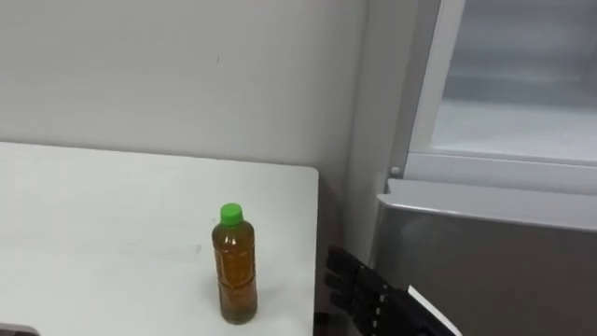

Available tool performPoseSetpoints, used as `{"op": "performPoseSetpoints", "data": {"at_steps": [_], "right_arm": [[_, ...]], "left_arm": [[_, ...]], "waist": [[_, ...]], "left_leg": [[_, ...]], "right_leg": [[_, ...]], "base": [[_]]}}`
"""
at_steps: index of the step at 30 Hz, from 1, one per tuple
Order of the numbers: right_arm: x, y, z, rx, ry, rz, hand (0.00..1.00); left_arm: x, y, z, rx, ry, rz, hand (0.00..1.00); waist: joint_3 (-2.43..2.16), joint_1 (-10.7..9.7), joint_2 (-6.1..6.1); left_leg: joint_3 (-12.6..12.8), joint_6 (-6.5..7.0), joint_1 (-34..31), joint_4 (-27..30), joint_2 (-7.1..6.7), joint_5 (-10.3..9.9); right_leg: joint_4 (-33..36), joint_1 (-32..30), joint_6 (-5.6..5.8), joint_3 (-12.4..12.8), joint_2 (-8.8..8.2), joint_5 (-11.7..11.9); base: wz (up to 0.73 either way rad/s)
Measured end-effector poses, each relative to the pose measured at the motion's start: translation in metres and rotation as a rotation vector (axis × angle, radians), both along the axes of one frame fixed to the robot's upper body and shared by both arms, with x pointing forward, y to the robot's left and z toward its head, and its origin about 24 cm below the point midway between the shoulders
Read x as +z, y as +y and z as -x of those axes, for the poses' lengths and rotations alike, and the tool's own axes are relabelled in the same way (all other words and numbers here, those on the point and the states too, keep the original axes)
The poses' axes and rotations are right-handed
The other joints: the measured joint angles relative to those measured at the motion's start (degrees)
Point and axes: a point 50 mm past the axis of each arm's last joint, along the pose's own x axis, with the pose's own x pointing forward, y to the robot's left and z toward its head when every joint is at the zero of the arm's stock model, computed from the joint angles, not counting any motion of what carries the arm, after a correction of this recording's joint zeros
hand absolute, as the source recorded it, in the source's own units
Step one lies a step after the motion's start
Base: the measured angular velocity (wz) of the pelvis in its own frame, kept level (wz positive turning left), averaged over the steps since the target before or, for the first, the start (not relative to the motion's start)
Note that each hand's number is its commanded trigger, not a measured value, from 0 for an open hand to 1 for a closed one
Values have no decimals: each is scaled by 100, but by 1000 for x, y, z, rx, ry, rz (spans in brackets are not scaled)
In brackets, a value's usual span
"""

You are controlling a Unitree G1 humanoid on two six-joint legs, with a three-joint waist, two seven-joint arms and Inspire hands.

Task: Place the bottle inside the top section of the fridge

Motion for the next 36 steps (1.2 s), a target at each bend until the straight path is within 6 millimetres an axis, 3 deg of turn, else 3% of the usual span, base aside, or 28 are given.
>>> {"op": "performPoseSetpoints", "data": {"at_steps": [7, 16, 27, 36], "right_arm": [[-9, 5, -1, -7, 39, 10, 0], [12, 10, -26, -25, -17, -85, 0], [10, 15, -27, -30, -9, -67, 0], [0, 16, -38, -58, 39, -52, 0]], "left_arm": [[0, 1, -2, -4, -3, -10, 0], [-1, 0, 11, -19, 38, -5, 0], [0, 2, 9, -25, 33, 4, 0], [3, 5, -1, -50, -3, -12, 0]], "waist": [[3, 179, -72], [20, 327, -235], [28, 621, -253], [35, 830, -451]], "left_leg": [[-94, -3, -75, 65, 3, 2], [-254, -16, -388, 160, 8, 14], [-440, -32, -463, 228, 0, 33], [-544, -40, -551, 231, 1, 35]], "right_leg": [[18, -20, -1, -107, -5, 0], [71, -182, -40, -278, -8, 24], [-16, -133, -40, -526, -1, 24], [-16, -131, -41, -700, -2, 25]], "base": [[6], [9], [9], [7]]}}
